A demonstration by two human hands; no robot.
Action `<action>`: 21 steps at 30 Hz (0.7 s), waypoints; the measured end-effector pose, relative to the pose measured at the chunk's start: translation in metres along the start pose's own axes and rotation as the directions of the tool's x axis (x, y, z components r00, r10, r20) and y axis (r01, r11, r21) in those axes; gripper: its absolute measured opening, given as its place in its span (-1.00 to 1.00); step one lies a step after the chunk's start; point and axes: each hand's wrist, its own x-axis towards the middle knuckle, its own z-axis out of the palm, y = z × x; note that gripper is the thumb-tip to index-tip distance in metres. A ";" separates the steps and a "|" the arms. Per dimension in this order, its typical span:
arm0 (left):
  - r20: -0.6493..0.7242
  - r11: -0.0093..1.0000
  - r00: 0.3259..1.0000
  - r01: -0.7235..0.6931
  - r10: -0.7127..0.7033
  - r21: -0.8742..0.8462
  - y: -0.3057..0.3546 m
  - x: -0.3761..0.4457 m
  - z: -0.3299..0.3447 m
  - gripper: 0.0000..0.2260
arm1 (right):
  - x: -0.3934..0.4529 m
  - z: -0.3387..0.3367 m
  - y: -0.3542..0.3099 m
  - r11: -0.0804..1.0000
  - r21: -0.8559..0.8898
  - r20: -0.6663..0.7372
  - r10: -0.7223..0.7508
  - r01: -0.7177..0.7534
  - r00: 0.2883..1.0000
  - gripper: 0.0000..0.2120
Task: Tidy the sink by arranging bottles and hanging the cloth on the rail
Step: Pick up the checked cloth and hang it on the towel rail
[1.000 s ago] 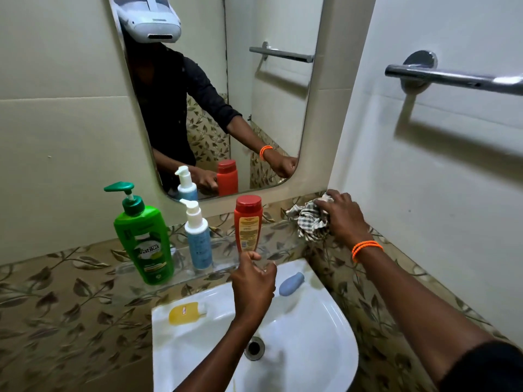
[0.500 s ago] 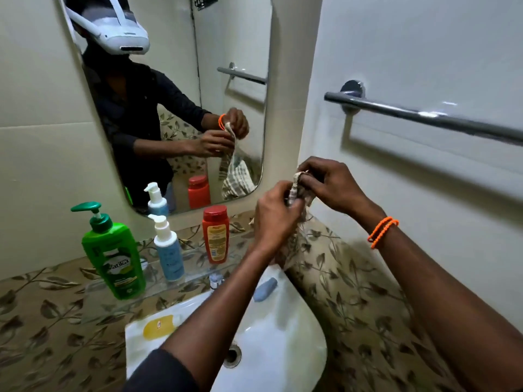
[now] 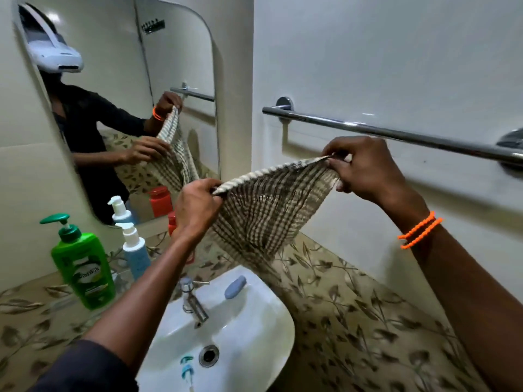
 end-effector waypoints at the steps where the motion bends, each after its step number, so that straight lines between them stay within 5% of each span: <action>1: -0.029 0.998 0.998 -0.055 0.055 0.027 0.002 0.001 -0.004 -0.85 | -0.006 -0.010 -0.006 0.999 0.037 -0.027 0.019 -0.018 0.999 -0.93; 3: -0.059 0.985 0.984 -0.166 0.168 0.042 0.010 0.003 -0.012 -0.85 | -0.016 -0.028 -0.018 0.997 0.072 -0.126 0.047 -0.039 0.991 -0.93; 5: 0.015 0.973 0.981 -0.192 0.196 -0.129 0.021 0.004 -0.017 -0.82 | -0.022 -0.043 -0.028 0.993 0.101 -0.224 0.090 -0.068 0.971 -0.92; 8: 0.348 0.790 0.932 0.141 0.096 -0.597 0.045 0.003 -0.025 -0.88 | -0.028 -0.056 -0.032 0.962 0.224 -0.249 0.212 -0.157 0.945 -0.91; 10: 0.375 0.646 0.923 0.232 0.091 -0.728 0.058 -0.003 -0.027 -0.79 | -0.031 -0.062 -0.032 0.899 0.383 -0.202 0.306 -0.212 0.930 -0.87; 13: 0.222 0.768 0.931 -0.090 0.292 -0.634 0.066 -0.019 -0.033 -0.59 | -0.035 -0.070 -0.035 0.793 0.542 -0.159 0.422 -0.278 0.892 -0.92; 16: 0.161 0.802 0.803 -0.510 0.574 -0.312 0.062 -0.026 -0.035 -0.42 | -0.039 -0.078 -0.038 0.737 0.608 -0.177 0.489 -0.296 0.854 -0.93; 21: -0.089 0.698 0.714 -0.698 0.694 -0.157 0.062 -0.002 -0.044 -0.79 | -0.048 -0.098 -0.041 0.698 0.670 -0.251 0.534 -0.253 0.807 -0.87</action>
